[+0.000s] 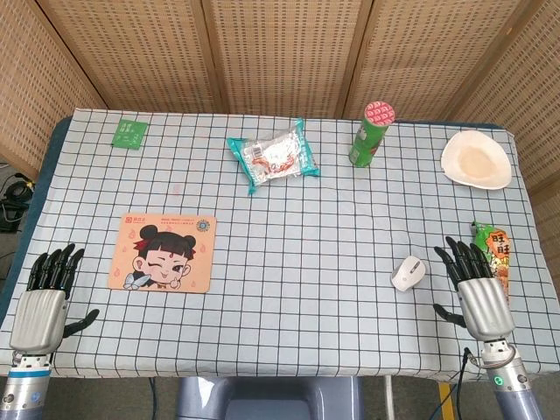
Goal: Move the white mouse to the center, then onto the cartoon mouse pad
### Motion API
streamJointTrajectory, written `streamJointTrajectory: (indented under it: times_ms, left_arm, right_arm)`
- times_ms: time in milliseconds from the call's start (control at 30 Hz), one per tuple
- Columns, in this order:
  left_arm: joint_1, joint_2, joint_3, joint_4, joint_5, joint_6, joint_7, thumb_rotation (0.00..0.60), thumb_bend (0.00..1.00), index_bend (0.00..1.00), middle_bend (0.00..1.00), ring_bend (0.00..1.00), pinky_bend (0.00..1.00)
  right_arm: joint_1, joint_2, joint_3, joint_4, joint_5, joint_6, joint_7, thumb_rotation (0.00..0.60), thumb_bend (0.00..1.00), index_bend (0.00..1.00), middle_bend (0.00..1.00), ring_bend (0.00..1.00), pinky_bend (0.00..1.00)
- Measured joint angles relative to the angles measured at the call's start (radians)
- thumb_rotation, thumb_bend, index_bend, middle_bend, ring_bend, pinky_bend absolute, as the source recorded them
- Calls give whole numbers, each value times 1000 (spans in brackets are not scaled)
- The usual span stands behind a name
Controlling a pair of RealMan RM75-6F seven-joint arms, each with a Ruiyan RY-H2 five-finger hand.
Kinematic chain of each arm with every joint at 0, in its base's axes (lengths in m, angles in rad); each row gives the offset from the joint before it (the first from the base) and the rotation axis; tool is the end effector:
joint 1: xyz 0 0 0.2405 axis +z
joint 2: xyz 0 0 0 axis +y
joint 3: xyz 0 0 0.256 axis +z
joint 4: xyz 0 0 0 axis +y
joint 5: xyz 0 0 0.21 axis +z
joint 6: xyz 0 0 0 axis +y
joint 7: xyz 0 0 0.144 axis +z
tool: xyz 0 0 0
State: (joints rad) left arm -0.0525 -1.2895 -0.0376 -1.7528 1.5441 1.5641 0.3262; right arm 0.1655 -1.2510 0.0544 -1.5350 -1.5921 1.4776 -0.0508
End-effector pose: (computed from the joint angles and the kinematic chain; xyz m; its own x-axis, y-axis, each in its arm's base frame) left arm -0.2608 0.1656 0.1074 0.4107 -0.0439 0.9107 0.9111 -0.0193 -0.4118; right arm -0.2855 -0.2051 0.1182 0.3975 0.0281 0.9172 -0.9019 -0.1722 0.3962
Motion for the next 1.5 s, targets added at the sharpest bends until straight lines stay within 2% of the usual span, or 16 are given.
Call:
streamJointTrajectory:
  times_ms: [700, 1067, 1267, 1500]
  left_arm:
    - [1, 13, -3, -15, -4, 1, -3, 600, 6, 0, 0, 0, 0]
    - [-1, 12, -12, -10, -17, 0, -1, 600, 6, 0, 0, 0, 0]
    - [-2, 7, -12, -5, -21, -2, 7, 600, 5, 0, 0, 0, 0]
    - [-3, 6, -14, -3, -24, -2, 6, 600, 6, 0, 0, 0, 0]
  right_arm:
    - [21, -7, -12, 19, -15, -35, -1, 600, 101, 125, 0, 0, 0]
    - [92, -11, -18, 101, -16, -164, -27, 600, 102, 138, 0, 0, 0]
    - [140, -46, -6, 164, 14, -238, -30, 600, 102, 224, 0, 0, 0]
    - [174, -74, -8, 219, 34, -295, -37, 600, 102, 239, 0, 0, 0]
